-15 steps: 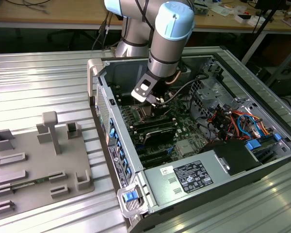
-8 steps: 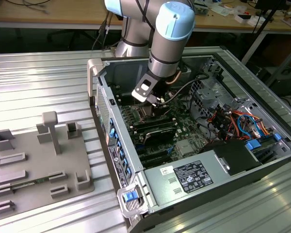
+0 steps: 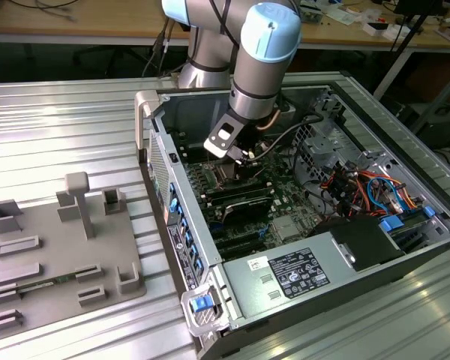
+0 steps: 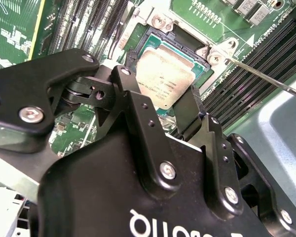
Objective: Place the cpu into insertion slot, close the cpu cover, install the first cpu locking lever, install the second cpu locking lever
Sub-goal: 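Place the cpu into insertion slot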
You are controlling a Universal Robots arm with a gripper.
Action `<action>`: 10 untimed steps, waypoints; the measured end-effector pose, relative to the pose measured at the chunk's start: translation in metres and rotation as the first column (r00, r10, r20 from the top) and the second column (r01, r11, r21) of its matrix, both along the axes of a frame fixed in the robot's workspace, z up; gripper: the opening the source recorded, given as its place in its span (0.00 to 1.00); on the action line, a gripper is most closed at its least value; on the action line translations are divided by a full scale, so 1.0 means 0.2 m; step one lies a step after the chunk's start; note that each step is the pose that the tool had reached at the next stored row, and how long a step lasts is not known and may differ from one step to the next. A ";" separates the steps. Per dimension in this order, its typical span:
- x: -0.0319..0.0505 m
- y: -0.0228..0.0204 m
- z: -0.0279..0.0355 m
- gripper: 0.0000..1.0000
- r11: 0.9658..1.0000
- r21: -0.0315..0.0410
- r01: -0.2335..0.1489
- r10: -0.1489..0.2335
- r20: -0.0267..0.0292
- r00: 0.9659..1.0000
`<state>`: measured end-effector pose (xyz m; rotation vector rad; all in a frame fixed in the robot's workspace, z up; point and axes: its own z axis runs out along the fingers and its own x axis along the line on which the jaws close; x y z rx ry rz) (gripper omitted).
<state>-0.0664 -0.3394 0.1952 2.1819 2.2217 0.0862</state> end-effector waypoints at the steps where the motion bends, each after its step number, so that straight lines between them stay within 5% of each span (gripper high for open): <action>1: 0.000 0.000 -0.002 0.55 1.000 0.000 0.000 0.000 0.000 1.000; 10: 0.000 0.001 -0.006 0.55 1.000 0.000 0.000 0.000 -0.002 1.000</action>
